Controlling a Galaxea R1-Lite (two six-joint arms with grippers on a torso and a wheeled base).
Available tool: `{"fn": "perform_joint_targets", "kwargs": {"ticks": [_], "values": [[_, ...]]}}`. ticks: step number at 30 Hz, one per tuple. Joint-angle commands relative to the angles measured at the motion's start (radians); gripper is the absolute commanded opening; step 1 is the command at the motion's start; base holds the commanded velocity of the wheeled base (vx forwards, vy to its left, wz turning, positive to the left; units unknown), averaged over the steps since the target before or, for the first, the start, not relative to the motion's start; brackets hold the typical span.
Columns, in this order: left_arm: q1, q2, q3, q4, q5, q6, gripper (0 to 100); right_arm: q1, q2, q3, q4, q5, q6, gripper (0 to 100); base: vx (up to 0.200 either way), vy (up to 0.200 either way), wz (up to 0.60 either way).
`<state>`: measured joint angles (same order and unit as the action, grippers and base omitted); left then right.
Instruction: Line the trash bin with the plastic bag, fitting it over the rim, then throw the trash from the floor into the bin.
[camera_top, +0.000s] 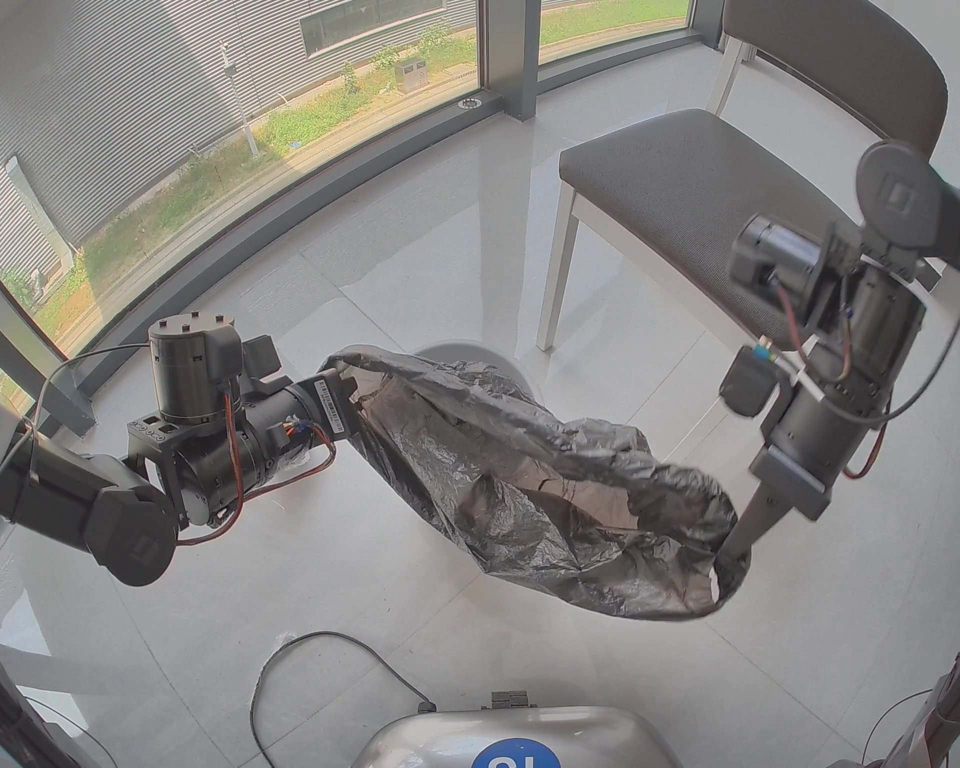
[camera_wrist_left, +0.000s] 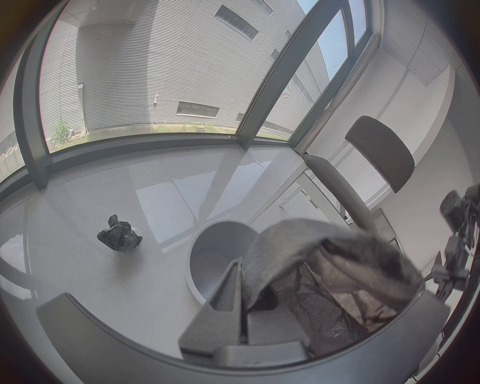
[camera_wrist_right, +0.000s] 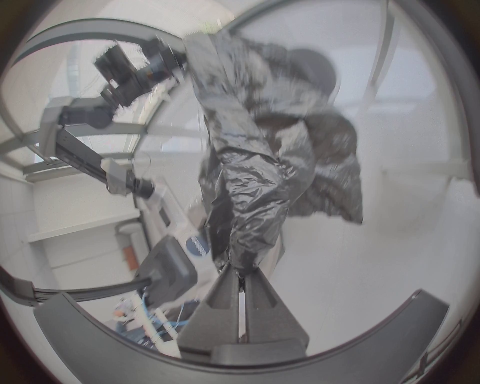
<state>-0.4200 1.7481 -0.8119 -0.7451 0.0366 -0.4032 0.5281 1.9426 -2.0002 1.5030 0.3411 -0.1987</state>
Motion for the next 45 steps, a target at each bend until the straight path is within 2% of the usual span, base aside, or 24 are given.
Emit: {"fn": "perform_joint_targets", "kwargs": {"ticks": [1,2,5,6,7,8,9,11,18,26,35,45], "values": [[0.004,0.008,-0.012,-0.022,-0.009,0.007,0,-0.092,-0.267,0.095,-0.557,-0.008,-0.022,0,0.000,0.000,0.00],[0.004,0.008,-0.012,-0.022,-0.009,0.007,0,-0.092,-0.269,0.110,-0.575,-0.008,-0.022,0,0.000,0.000,0.00],[0.003,0.010,-0.026,-0.020,-0.009,0.009,0,-0.068,-0.301,0.457,-1.077,-0.007,0.005,0,0.000,0.000,0.00],[0.003,0.010,-0.026,-0.020,-0.009,0.009,0,-0.068,-0.301,0.457,-1.077,-0.007,0.005,0,0.000,0.000,0.00],[0.003,0.010,-0.032,-0.022,-0.007,0.012,0,-0.057,-0.295,0.557,-1.320,-0.005,0.048,0,0.000,0.000,0.00],[0.003,0.010,-0.032,-0.022,-0.007,0.012,0,-0.057,-0.295,0.557,-1.320,-0.005,0.048,0,0.000,0.000,0.00],[0.006,0.010,-0.036,-0.022,-0.007,0.018,0,-0.053,-0.280,0.609,-1.544,-0.004,0.122,0,0.000,0.000,0.00],[0.010,0.010,-0.046,-0.022,-0.007,0.026,0,-0.036,-0.252,0.618,-1.650,-0.004,0.168,0,0.000,0.000,0.00],[0.009,0.024,-0.055,-0.019,-0.006,0.034,0,0.018,-0.175,0.595,-1.672,-0.004,0.219,0,0.000,0.000,0.00],[0.012,0.024,-0.043,-0.017,0.002,0.030,0,0.070,-0.073,0.472,-1.666,-0.001,0.263,0,0.000,0.000,0.00],[0.006,0.002,-0.027,-0.019,0.005,0.037,0,0.107,-0.051,0.502,-1.615,0.009,0.286,0,0.000,0.000,0.00],[0.049,-0.082,0.082,-0.013,0.000,0.058,0,0.125,0.042,0.462,-1.620,0.009,0.306,0,0.000,0.000,0.00]]}}
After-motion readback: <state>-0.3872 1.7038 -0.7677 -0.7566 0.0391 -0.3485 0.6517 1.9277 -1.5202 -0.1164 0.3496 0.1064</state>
